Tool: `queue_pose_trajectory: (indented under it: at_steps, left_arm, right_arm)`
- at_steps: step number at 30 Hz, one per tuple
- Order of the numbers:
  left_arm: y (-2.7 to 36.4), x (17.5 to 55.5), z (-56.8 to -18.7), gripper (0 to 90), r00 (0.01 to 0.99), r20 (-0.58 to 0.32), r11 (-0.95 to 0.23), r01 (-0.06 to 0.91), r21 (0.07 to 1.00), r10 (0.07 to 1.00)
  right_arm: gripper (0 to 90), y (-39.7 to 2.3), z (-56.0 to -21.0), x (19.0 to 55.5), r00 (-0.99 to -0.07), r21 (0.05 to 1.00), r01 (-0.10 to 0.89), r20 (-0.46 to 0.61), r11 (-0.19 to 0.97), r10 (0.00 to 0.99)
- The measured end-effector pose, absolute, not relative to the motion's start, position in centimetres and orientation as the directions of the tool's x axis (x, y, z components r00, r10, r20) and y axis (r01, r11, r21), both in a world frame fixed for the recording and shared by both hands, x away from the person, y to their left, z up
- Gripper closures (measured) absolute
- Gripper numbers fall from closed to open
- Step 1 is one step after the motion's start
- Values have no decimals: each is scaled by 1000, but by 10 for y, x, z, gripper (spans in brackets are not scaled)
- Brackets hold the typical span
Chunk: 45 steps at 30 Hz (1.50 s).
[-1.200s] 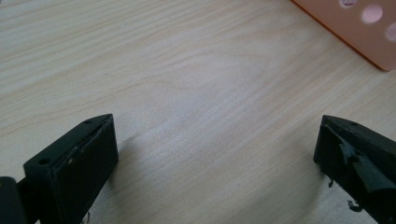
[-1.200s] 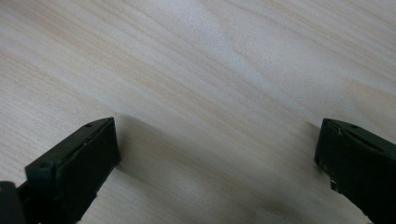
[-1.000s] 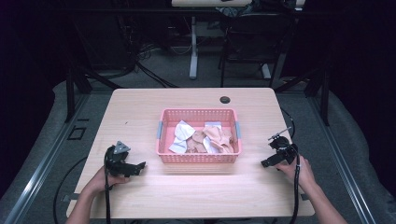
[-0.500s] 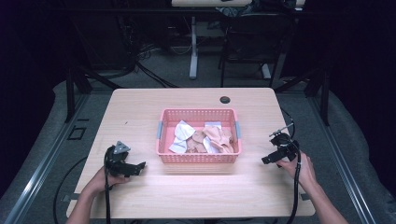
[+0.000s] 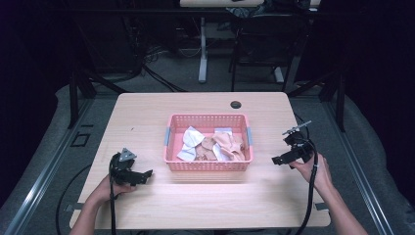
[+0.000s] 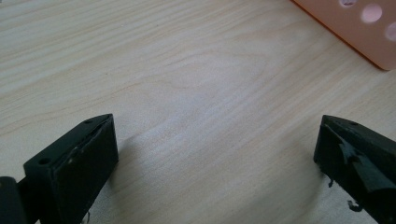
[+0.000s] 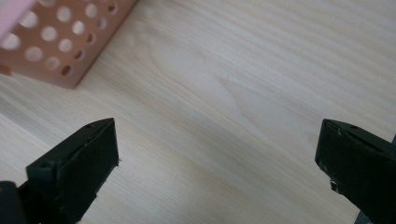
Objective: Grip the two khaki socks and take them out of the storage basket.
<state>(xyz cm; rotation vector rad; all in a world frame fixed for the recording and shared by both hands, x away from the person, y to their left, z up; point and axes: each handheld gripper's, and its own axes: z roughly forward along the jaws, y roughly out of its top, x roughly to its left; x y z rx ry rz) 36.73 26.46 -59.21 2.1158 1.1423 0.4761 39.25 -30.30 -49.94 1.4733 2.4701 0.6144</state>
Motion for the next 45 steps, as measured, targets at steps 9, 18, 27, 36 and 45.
queue_pose_trajectory:
  at_steps: [9,18,27,36,45]
  left_arm:
    - [265,367,-592,0,548,0,-386,589,710,836]
    - [265,367,-592,0,548,0,-386,589,710,836]
    - [265,367,-592,0,550,1,-388,589,709,835]
    - [265,367,-592,0,549,1,-388,589,709,836]
    - [265,367,-592,0,550,1,-388,588,709,835]
  right_arm:
    - [0,-284,-475,390,-521,501,748,39,435,853]
    - [0,-258,-457,396,-571,515,714,36,474,820]
    - [0,-227,-443,404,-625,538,669,34,513,780]
    - [0,-191,-440,421,-667,532,648,53,545,743]
    - [112,-161,-455,440,-688,510,647,71,567,722]
